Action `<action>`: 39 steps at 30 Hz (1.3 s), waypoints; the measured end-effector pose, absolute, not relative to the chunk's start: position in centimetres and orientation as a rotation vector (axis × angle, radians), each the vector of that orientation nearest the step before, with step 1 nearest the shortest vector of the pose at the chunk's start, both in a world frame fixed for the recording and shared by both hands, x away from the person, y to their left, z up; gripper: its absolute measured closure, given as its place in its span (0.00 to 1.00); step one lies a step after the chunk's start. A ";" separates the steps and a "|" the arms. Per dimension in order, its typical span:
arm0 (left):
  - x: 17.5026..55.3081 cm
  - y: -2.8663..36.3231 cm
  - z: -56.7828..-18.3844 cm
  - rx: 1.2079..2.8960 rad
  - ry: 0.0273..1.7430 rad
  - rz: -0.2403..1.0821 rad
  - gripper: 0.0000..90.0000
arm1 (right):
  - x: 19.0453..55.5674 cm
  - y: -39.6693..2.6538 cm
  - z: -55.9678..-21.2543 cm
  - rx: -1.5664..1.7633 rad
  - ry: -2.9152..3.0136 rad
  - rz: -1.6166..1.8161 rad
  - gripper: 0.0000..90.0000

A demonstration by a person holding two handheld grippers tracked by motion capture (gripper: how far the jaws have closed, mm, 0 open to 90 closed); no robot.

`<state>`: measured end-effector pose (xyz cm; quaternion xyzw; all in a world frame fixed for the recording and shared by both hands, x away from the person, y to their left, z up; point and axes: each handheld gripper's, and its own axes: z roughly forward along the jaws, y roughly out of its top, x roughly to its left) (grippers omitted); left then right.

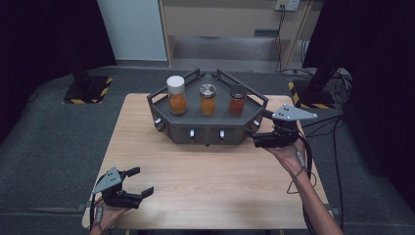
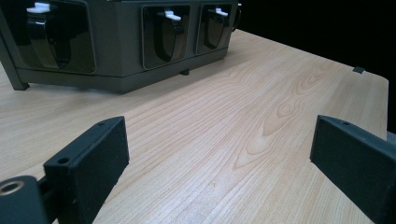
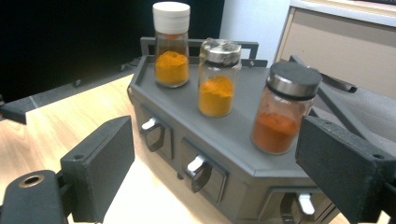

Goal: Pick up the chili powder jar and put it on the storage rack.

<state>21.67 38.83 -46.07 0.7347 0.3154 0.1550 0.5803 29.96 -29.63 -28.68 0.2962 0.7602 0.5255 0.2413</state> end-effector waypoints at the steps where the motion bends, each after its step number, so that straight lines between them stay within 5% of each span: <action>1: 21.7 38.8 -46.1 1.720 0.738 0.363 0.04 | 29.6 -29.8 -29.0 0.812 2.079 1.445 0.13; 39: 21.6 38.8 -46.0 1.730 0.732 0.359 0.04 | 21.7 -35.5 -38.8 0.968 2.068 1.437 0.13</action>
